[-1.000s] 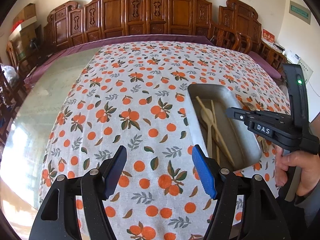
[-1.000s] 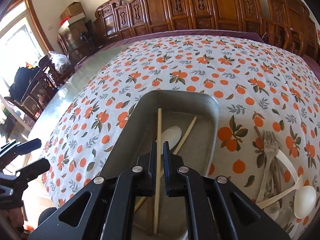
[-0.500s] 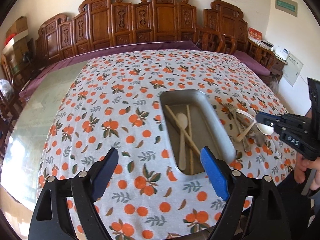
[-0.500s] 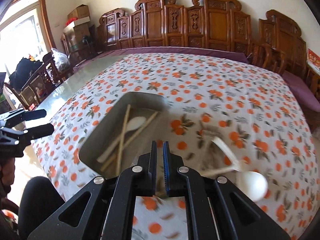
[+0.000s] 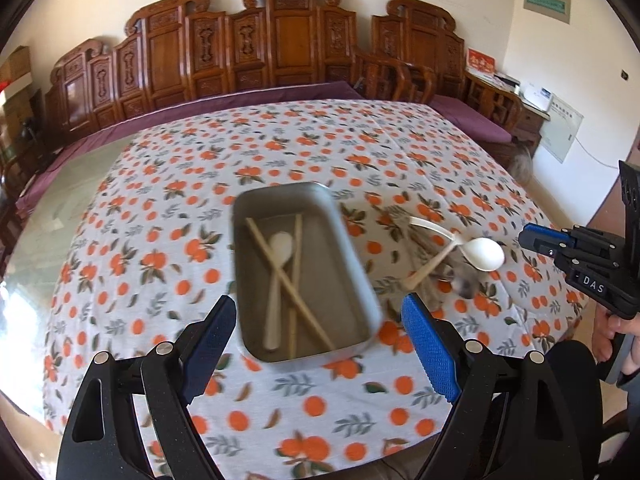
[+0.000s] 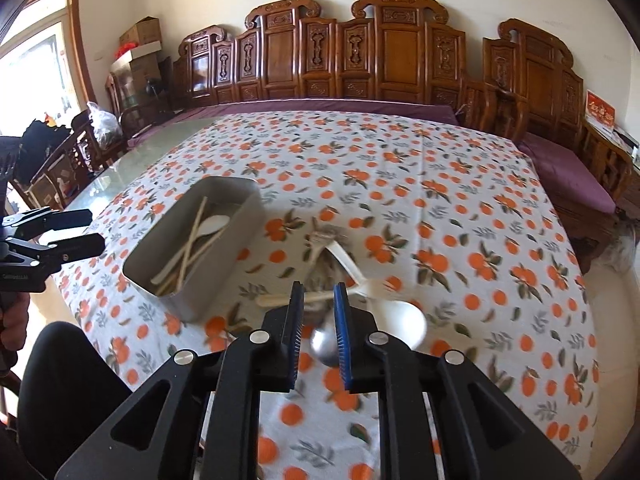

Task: Organize utensils
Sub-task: 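Reach the left tool into the pile and grasp a white plastic fork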

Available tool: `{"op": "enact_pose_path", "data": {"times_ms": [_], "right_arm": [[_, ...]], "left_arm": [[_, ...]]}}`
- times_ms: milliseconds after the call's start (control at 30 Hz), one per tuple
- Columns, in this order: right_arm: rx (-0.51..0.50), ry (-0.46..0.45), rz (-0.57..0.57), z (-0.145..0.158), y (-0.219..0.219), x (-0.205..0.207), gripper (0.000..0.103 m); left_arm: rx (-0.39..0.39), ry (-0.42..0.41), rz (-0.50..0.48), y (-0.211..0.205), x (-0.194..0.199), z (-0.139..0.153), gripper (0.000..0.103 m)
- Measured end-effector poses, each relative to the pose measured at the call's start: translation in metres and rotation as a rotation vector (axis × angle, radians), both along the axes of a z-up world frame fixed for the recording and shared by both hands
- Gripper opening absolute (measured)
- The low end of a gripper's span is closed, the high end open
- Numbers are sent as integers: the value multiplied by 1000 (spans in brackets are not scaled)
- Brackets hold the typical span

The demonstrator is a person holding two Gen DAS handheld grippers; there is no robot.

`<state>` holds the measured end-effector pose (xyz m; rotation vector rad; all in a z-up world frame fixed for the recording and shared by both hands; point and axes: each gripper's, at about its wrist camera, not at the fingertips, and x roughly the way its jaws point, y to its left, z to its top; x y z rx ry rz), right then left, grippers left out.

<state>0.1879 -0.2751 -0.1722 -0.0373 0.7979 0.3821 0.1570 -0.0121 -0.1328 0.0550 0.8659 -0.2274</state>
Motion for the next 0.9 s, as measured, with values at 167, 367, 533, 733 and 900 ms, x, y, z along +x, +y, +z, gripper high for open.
{"op": "enact_pose_path", "data": {"times_ms": [167, 367, 533, 733, 900], "right_arm": [[8, 17, -31, -6, -24, 2, 18], [17, 49, -42, -14, -40, 10, 19], [47, 69, -64, -18, -52, 12, 19], [43, 87, -69, -25, -59, 16, 19], [52, 97, -85, -27, -67, 18, 19]], "left_arm": [[-2, 20, -57, -34, 10, -11, 81], [10, 47, -115, -73, 31, -24, 72], [24, 75, -161, -104, 50, -37, 67], [42, 139, -200, -134, 78, -60, 59], [56, 198, -241, -155, 98, -84, 46]]}}
